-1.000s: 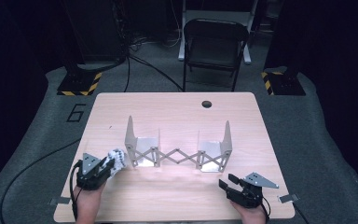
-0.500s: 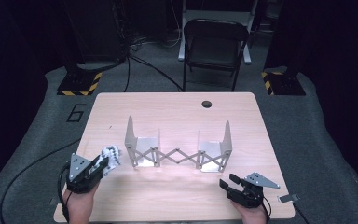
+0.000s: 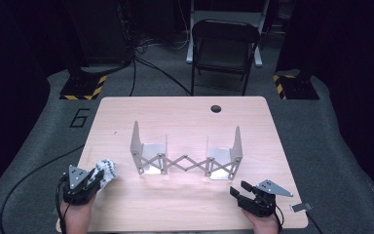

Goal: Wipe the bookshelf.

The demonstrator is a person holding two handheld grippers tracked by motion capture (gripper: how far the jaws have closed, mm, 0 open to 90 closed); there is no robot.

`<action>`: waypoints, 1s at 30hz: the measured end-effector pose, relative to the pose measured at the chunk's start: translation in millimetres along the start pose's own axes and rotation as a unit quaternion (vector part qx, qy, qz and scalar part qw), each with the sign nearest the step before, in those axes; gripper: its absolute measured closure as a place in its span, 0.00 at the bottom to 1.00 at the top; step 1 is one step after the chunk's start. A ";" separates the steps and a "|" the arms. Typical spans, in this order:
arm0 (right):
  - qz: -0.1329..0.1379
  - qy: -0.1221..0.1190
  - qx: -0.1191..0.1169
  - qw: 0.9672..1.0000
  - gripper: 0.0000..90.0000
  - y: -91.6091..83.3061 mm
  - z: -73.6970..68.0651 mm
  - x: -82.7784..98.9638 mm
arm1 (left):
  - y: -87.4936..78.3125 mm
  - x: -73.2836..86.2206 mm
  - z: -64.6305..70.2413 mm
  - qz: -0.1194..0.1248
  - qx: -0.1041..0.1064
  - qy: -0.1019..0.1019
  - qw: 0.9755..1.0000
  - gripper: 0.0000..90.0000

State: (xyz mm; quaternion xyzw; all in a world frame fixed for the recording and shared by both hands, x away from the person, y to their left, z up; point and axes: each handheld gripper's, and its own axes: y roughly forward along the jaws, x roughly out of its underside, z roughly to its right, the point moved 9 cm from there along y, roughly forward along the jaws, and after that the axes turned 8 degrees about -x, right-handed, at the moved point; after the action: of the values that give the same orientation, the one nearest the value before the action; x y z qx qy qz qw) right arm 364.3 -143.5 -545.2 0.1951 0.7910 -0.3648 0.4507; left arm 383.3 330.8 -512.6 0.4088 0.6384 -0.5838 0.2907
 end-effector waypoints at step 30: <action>0.004 0.000 0.002 1.000 0.46 0.1 1.8 -1.5 | 29.5 24.4 16.5 -0.067 0.048 0.002 0.997 0.36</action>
State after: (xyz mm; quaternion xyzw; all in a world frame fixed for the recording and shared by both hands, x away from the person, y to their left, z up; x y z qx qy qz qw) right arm 366.1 -144.8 -544.6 0.1993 0.7898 -0.3640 0.4516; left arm 394.9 318.6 -550.7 0.3794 0.6363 -0.6311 0.2299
